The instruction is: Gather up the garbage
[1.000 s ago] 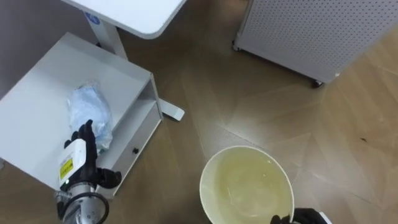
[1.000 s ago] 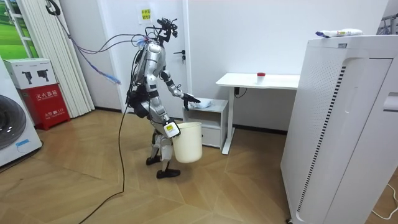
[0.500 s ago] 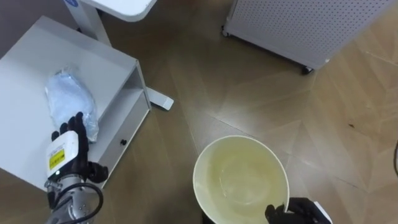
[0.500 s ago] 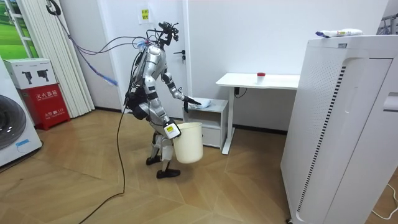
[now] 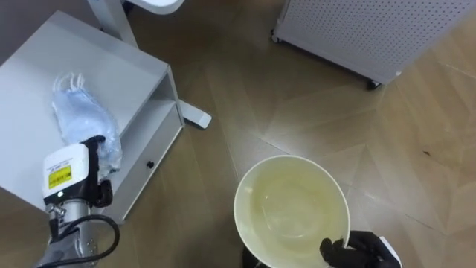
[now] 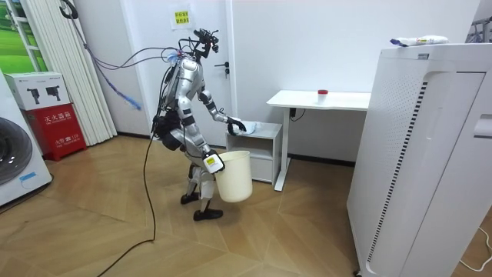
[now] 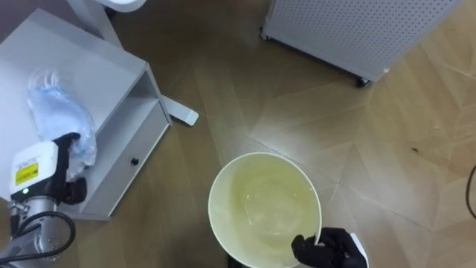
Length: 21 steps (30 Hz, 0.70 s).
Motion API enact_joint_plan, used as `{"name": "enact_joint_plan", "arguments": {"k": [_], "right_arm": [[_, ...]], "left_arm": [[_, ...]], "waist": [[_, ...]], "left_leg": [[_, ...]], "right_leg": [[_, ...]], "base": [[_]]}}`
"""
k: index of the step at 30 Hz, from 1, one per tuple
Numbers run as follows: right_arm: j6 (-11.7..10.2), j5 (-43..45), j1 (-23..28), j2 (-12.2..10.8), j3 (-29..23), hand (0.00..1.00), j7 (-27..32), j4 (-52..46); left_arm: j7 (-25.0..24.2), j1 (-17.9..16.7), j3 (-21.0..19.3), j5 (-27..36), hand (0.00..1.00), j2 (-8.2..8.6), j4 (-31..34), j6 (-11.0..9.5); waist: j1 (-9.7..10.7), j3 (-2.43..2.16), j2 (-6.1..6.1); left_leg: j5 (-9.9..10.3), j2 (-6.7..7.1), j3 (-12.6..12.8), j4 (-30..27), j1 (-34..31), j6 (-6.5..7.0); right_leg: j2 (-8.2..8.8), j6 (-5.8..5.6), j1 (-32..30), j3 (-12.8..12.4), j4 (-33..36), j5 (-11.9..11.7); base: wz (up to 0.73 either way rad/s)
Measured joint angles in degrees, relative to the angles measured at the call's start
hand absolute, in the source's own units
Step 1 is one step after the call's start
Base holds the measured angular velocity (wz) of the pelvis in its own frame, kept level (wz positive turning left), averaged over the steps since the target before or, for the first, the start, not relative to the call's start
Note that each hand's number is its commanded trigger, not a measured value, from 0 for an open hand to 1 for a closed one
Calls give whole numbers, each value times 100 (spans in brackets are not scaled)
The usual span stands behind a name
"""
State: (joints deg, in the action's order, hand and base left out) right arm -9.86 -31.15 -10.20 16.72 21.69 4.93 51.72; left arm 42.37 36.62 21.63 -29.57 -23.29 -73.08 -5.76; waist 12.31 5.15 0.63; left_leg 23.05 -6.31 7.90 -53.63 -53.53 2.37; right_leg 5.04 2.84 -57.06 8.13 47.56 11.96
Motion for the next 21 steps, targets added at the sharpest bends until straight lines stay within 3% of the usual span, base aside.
{"name": "enact_joint_plan", "arguments": {"k": [12, 17, 21], "right_arm": [[-6, -4, 8, -5, 82, 100, 93, -44], [-61, -4, 19, -89, 176, 100, 191, 103], [-87, 6, 22, -158, 183, 100, 198, 399]], "left_arm": [[52, -169, 57, 85, 100, 103, -11, 64], [95, -500, 38, 314, 100, 357, -1, -50], [263, -795, -9, 417, 100, 661, 63, -285]], "waist": [[-15, -1, 2], [-73, -14, 2], [-239, -21, -5]], "left_leg": [[-1, -1, -25, 14, 31, -1], [-12, 5, -36, 165, 245, -14], [-14, -2, 10, 376, 603, -19]], "right_leg": [[5, 5, 59, 57, -34, 4], [-18, -7, 267, 47, -184, -4], [-29, -10, 612, 87, -379, -5]], "base": [[0], [0], [-2]]}}
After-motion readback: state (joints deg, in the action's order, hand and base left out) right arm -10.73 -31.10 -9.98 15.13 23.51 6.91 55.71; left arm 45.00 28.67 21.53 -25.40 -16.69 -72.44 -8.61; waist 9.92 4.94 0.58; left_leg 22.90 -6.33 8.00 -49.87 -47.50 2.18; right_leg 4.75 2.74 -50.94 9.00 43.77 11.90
